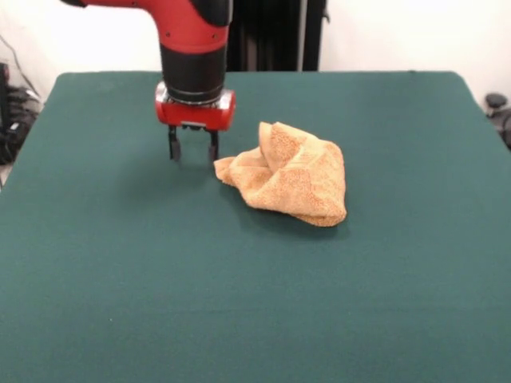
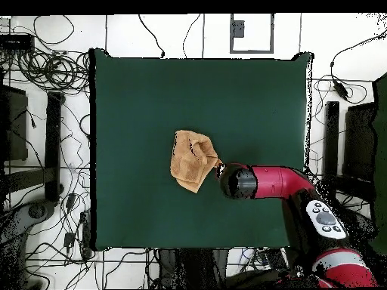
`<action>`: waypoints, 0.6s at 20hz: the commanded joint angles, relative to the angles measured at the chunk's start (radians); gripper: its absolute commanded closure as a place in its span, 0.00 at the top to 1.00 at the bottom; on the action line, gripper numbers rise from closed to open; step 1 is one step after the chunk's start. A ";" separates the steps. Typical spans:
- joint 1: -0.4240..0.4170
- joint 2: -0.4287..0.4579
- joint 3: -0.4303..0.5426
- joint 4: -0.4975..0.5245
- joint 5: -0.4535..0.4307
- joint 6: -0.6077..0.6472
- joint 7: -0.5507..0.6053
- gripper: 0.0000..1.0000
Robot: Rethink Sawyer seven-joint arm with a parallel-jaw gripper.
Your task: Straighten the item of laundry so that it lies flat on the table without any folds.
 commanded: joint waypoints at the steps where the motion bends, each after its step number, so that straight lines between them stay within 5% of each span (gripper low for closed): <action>1: 0.013 0.087 0.075 -0.090 0.082 -0.055 0.121 1.00; 12: -0.121 0.133 0.232 -0.131 0.152 0.085 -0.097 1.00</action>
